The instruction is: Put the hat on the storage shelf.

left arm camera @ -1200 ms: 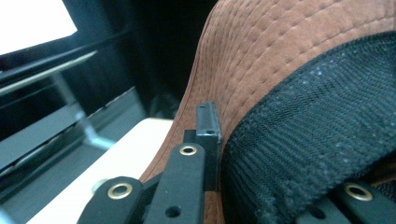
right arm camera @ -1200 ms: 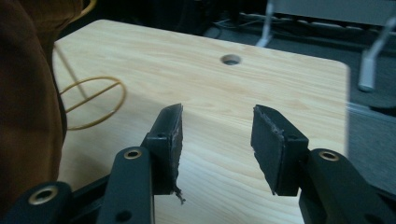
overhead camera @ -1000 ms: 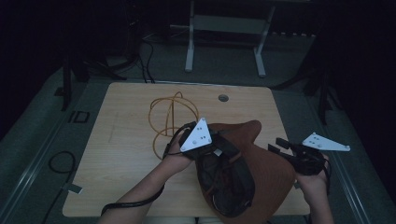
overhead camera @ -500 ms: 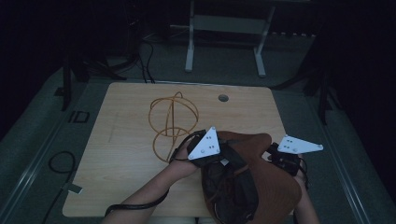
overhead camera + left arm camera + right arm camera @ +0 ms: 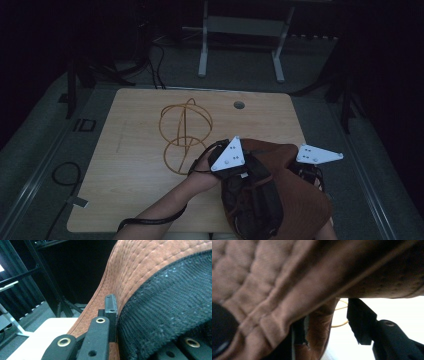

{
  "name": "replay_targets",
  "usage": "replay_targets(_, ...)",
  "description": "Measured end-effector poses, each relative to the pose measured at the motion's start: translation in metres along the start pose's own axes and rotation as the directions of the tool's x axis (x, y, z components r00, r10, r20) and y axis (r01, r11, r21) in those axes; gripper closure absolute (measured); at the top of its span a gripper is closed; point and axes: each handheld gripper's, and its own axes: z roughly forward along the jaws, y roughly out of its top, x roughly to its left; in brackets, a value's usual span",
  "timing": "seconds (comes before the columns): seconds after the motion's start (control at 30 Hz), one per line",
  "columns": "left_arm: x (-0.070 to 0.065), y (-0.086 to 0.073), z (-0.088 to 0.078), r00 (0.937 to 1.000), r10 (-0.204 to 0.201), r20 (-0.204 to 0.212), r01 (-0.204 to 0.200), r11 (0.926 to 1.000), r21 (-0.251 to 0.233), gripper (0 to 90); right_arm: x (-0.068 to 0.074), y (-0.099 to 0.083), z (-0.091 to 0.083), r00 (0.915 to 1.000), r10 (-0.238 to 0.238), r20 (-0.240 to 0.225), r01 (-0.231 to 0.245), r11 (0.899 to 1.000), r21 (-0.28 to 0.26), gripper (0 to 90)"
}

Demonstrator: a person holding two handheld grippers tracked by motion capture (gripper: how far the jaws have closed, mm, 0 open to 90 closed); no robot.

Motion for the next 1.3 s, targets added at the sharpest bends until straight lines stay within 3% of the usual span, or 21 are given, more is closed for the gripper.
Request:
replay_targets(0.13,0.003,-0.001,0.004,0.9999,-0.008,-0.007,0.008,0.9999,0.01,87.1,-0.006,-0.001,0.002,0.9982,0.035,-0.049,-0.035,0.999,0.008,72.9)
replay_targets(0.2,0.004,0.0,0.005,0.9998,-0.017,-0.005,0.017,0.9998,0.007,86.9,-0.006,0.0,0.002,0.999,0.026,-0.036,-0.026,1.0,0.009,81.4)
replay_targets(0.3,0.005,0.002,0.007,0.9993,-0.036,-0.002,0.036,0.9992,0.015,85.6,-0.007,0.001,0.0,0.9992,0.032,-0.023,-0.032,0.999,0.014,86.7)
replay_targets(0.43,0.007,0.007,0.008,0.9981,-0.062,0.003,0.062,0.998,0.013,78.9,-0.006,0.0,-0.005,0.999,0.04,-0.016,-0.04,0.999,-0.001,87.8)
replay_targets(0.53,0.009,0.013,0.006,0.9963,-0.086,-0.002,0.086,0.9963,-0.002,68.0,-0.004,0.002,-0.01,0.999,0.036,-0.025,-0.036,0.999,-0.029,87.9)
replay_targets(0.73,0.015,0.022,-0.007,0.9934,-0.107,-0.04,0.107,0.9941,-0.016,51.5,-0.004,0.011,-0.017,0.9996,0.022,-0.02,-0.023,0.998,-0.059,87.9)
replay_targets(0.9,0.019,0.02,-0.018,0.9912,-0.117,-0.063,0.118,0.993,0.011,41.0,-0.004,0.019,-0.024,0.9999,0.01,0.007,-0.009,0.996,-0.087,87.9)
replay_targets(1.03,0.023,0.013,-0.028,0.9837,-0.164,-0.074,0.167,0.9857,0.026,38.7,-0.01,0.023,-0.031,0.9993,0.026,0.028,-0.022,0.993,-0.118,88.0)
replay_targets(1.3,0.023,-0.004,-0.047,0.9767,-0.185,-0.108,0.192,0.9796,0.059,36.2,-0.026,0.034,-0.041,0.9939,0.042,0.102,-0.025,0.987,-0.159,88.0)
